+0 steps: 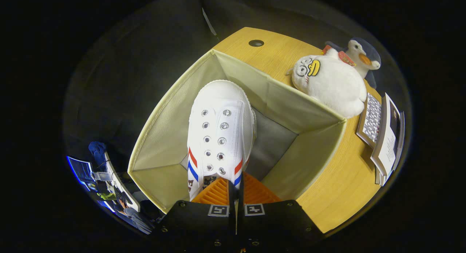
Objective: Open the storage box then place both shoes into the box .Put the left shoe in first, then the right shoe, with the right side of both shoes facing outward in a uniform manner.
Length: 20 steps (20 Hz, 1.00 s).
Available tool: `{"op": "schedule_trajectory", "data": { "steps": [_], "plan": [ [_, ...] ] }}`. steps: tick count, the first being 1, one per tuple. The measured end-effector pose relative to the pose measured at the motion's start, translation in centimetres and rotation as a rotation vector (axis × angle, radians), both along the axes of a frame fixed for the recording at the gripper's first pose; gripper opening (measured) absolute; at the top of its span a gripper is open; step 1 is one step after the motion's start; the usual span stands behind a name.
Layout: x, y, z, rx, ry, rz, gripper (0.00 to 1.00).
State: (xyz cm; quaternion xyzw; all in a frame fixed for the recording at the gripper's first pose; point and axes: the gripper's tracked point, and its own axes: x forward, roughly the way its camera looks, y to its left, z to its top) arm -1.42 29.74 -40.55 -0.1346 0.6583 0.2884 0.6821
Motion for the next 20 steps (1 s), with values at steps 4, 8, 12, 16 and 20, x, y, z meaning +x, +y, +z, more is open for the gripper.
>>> {"op": "schedule_trajectory", "data": {
  "steps": [4,8,12,16,20],
  "plan": [
    [-1.1,1.7,1.4,0.100,0.031,-0.022,0.24],
    [-0.6,2.1,6.0,0.189,-0.034,-0.015,0.51],
    [-0.1,0.2,10.3,0.267,-0.123,-0.044,0.89],
    [1.3,-3.4,15.0,0.327,-0.276,-0.134,0.98],
    [3.6,-8.0,20.4,0.385,-0.498,-0.257,0.98]
  ]
}}
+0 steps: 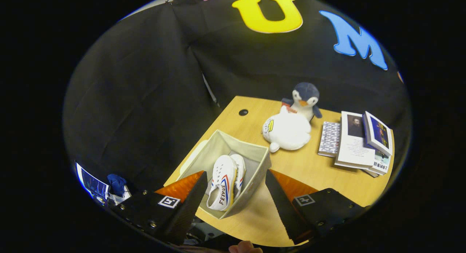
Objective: Open the storage box then place both shoes into the box .Put the left shoe in first, then the right shoe, with the right side of both shoes facing outward in a uniform manner.
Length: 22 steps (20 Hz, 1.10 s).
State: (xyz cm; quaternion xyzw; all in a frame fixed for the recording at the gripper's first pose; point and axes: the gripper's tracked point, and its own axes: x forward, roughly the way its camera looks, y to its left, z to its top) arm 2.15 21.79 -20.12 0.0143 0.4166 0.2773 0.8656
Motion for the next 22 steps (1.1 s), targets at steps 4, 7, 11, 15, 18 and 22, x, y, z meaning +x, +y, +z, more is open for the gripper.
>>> {"op": "schedule_trajectory", "data": {
  "steps": [4,7,11,15,18,22],
  "plan": [
    [2.3,-6.3,7.0,0.016,-0.246,-0.158,0.98],
    [3.2,-11.7,11.4,-0.004,-0.418,-0.318,0.98],
    [2.2,-16.7,16.4,-0.030,-0.626,-0.468,0.98],
    [0.7,-19.5,19.0,-0.021,-0.752,-0.560,0.98],
    [-0.1,-20.1,18.7,-0.023,-0.756,-0.562,0.98],
    [-0.3,-20.7,17.7,-0.033,-0.714,-0.553,0.98]
  ]
}}
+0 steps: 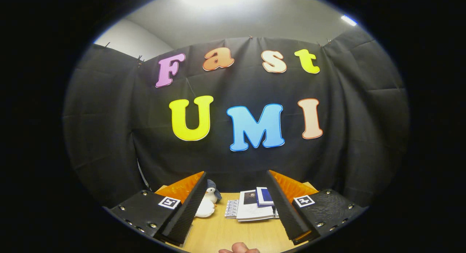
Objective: Open the storage box then place both shoes into the box .Put the left shoe in first, then the right shoe, with the right side of both shoes facing outward in a uniform manner.
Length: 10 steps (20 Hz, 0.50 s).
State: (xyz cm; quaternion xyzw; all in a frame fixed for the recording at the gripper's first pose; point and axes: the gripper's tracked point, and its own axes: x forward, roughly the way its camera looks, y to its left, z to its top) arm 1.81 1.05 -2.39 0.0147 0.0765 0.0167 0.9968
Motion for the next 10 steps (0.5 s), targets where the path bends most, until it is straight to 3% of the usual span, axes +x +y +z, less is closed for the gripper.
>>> {"op": "schedule_trajectory", "data": {
  "steps": [10],
  "plan": [
    [1.2,-0.9,-0.2,-0.008,-0.002,0.036,0.98]
  ]
}}
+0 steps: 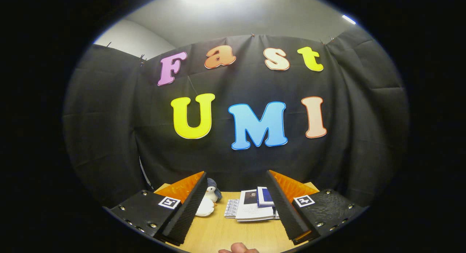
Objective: Open the storage box then place both shoes into the box .Put the left shoe in first, then the right shoe, with the right side of both shoes facing outward in a uniform manner.
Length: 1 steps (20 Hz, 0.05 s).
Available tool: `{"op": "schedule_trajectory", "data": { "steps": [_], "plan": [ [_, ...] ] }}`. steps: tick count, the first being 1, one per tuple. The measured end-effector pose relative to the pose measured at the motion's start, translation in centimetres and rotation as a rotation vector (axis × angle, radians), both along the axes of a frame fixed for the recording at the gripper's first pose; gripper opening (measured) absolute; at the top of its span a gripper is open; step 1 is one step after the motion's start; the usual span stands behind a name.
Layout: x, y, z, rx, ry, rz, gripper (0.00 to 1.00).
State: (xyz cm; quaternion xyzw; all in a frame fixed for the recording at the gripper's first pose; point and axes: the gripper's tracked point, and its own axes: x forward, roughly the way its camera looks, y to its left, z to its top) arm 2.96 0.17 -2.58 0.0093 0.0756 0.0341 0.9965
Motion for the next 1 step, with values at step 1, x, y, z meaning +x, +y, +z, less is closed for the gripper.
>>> {"op": "schedule_trajectory", "data": {
  "steps": [1],
  "plan": [
    [0.04,-0.06,-0.18,0.002,0.000,0.006,0.98]
  ]
}}
